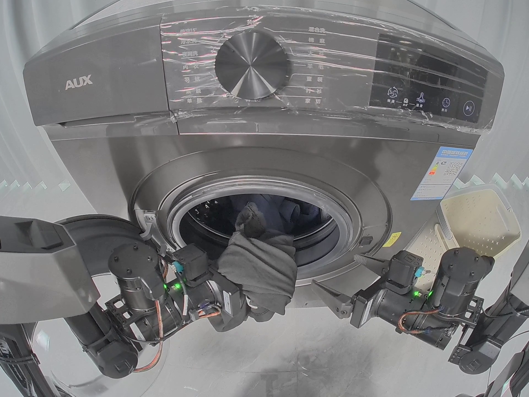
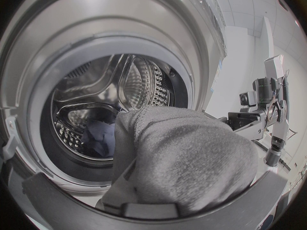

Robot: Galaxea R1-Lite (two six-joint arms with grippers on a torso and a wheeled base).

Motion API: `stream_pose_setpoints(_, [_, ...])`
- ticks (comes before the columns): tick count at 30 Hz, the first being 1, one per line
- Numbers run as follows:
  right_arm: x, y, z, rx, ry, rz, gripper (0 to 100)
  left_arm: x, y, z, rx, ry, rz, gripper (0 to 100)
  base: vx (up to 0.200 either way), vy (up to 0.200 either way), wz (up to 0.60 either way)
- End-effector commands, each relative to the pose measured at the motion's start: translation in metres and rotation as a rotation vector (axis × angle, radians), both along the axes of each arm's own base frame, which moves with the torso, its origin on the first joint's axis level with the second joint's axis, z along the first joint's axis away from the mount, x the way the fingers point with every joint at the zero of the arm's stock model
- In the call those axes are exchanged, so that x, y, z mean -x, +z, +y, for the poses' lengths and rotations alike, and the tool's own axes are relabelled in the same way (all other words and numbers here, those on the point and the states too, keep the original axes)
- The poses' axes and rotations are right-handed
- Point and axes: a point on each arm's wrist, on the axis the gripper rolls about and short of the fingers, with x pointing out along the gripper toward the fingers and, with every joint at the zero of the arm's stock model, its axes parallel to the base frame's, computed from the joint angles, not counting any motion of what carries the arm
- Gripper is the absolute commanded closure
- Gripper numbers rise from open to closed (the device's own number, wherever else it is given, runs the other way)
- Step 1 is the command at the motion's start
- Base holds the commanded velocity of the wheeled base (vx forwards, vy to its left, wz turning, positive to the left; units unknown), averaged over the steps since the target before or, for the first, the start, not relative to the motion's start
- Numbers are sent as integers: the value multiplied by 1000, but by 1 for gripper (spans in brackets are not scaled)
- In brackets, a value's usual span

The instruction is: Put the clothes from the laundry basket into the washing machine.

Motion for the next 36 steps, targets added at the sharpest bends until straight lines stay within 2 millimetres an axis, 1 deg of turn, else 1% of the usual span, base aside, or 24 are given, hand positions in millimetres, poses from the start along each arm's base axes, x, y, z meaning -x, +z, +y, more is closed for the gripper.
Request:
stream_pose_setpoints(1, [3, 0, 3, -3, 14, 0, 0, -11, -15, -9, -14, -24, 26, 100, 0, 0, 0])
stream_pose_setpoints(3, [5, 1, 4, -5, 21, 0, 0, -15, -19, -15, -10, -47, 29, 100, 0, 0, 0])
stream_pose_setpoints(4, [5, 1, 4, -5, 21, 0, 0, -20, -24, -20, -12, -50, 34, 100, 0, 0, 0])
stream_pose_setpoints(5, [5, 1, 4, -5, 21, 0, 0, -21, -25, -21, -11, -50, 33, 100, 0, 0, 0])
stream_pose_setpoints(6, [5, 0, 5, -2, 23, 3, 0, -30, -30, -25, -7, -42, 33, 100, 0, 0, 0])
stream_pose_setpoints(10, [6, 0, 6, -2, 29, 3, 0, -50, -37, -36, 39, -29, 27, 100, 0, 0, 0])
stream_pose_setpoints(12, [7, 0, 7, -2, 34, 3, 0, -62, -37, -43, 81, -3, 20, 100, 0, 0, 0])
stream_pose_setpoints(14, [7, 0, 7, -2, 34, 3, 0, -77, -39, -44, 102, 43, -2, 100, 0, 0, 0])
stream_pose_setpoints(15, [7, 0, 7, -2, 34, 3, 0, -78, -38, -45, 106, 46, -5, 100, 0, 0, 0])
stream_pose_setpoints(16, [7, -1, 7, -1, 34, 4, 0, -88, -39, -50, 125, 65, -26, 100, 0, 0, 0])
stream_pose_setpoints(17, [7, -1, 7, -1, 34, 4, 0, -90, -40, -50, 129, 68, -29, 100, 0, 0, 0])
stream_pose_setpoints(19, [7, -1, 7, 0, 35, 6, 0, -103, -39, -53, 164, 86, -50, 100, 0, 0, 0])
stream_pose_setpoints(20, [7, -1, 7, 0, 35, 6, 0, -104, -40, -53, 165, 88, -49, 100, 0, 0, 0])
stream_pose_setpoints(21, [7, -2, 7, 1, 35, 7, 0, -114, -40, -57, 191, 94, -65, 100, 0, 0, 0])
stream_pose_setpoints(23, [7, -2, 7, 1, 37, 7, 0, -125, -40, -62, 212, 96, -93, 100, 0, 0, 0])
stream_pose_setpoints(29, [6, -2, 8, 2, 37, 8, 0, -149, -48, -63, 210, 153, -102, 100, 0, 0, 0])
stream_pose_setpoints(33, [7, -2, 9, 1, 41, 7, 0, -162, -47, -67, 214, 175, -119, 100, 0, 0, 0])
stream_pose_setpoints(36, [7, -3, 9, 2, 41, 8, 0, -179, -44, -68, 208, 215, -150, 100, 0, 0, 0])
